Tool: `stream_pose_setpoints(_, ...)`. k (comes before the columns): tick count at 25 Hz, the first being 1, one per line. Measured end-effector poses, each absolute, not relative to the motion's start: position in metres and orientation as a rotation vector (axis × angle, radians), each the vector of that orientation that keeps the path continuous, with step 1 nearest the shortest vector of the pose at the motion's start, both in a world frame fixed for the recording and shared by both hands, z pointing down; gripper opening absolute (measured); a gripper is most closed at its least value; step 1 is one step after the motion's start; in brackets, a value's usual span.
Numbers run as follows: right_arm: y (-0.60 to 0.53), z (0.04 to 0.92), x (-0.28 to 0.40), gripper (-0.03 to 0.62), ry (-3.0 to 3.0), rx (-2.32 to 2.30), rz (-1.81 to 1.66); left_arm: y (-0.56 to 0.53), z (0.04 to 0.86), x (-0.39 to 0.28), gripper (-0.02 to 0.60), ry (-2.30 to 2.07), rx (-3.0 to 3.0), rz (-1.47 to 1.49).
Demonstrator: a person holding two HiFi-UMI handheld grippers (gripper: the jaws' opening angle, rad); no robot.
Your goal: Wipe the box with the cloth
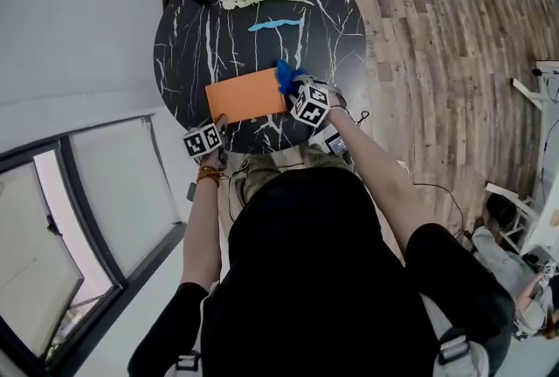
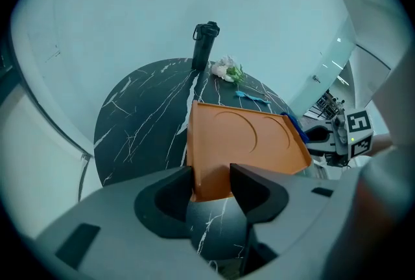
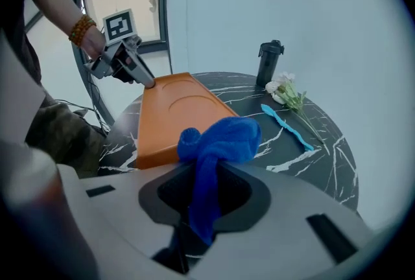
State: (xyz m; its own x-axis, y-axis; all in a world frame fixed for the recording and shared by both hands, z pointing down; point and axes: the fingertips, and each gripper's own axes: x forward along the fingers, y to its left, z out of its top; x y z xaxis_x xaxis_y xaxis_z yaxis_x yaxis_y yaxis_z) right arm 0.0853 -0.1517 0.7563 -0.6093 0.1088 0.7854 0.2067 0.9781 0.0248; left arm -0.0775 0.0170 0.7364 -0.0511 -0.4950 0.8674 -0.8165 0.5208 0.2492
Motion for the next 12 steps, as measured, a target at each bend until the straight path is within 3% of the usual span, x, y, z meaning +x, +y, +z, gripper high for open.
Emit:
stream_pose_setpoints(8, -0.104, 0.761, 0.12, 0.063, -2.203, -0.333, -0.095, 0.017, 0.735, -0.078, 0.186, -1.721, 1.106, 0.361)
stream_pose_setpoints(12, -0.087, 0.737, 0.136, 0.063, -2.248, -0.45, 0.133, 0.018, 0.733, -0.077, 0.186, -1.716, 1.13, 0.352)
